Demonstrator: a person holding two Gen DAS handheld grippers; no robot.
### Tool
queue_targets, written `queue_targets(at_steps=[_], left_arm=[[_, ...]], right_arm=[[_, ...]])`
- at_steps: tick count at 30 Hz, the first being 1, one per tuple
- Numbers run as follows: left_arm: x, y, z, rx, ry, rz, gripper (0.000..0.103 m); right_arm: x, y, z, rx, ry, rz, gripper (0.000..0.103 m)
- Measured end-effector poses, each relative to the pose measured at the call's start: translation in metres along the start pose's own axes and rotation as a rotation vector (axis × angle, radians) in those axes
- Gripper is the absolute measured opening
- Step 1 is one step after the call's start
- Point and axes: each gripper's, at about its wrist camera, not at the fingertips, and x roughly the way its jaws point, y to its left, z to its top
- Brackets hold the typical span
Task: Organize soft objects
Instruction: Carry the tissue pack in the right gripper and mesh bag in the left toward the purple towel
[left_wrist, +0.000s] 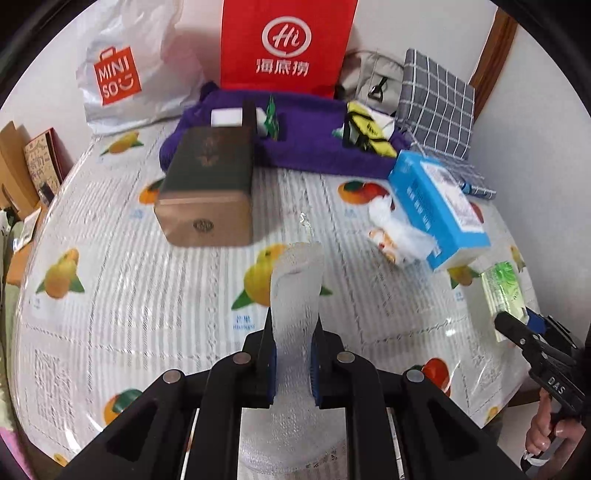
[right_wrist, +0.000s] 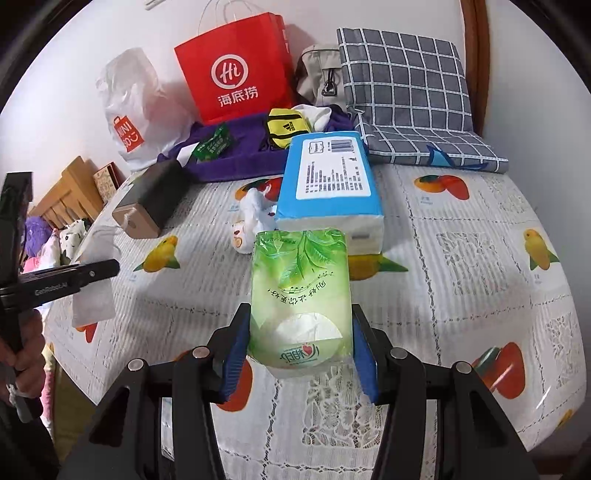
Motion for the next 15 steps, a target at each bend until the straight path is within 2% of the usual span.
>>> queue_targets(at_steps=[4, 9, 15], left_arm=[[-0.008, 0.006, 0.01, -0.015, -0.031, -0.005, 0.013], [-0.018, 0.013, 0.022, -0.027, -0.067, -0.009, 0.013], [-0.025, 0.015, 0.042, -0.033, -0.106, -0.015, 0.013]], right_arm=[[-0.001, -0.001, 0.012, 0.012, 0.0, -0.001, 0.051], [-0.014, 0.007, 0.028, -0.019, -0.051, -0.018, 0.051], [-0.022, 0.009, 0.052, -0.021, -0.081, 0.031, 0.051]])
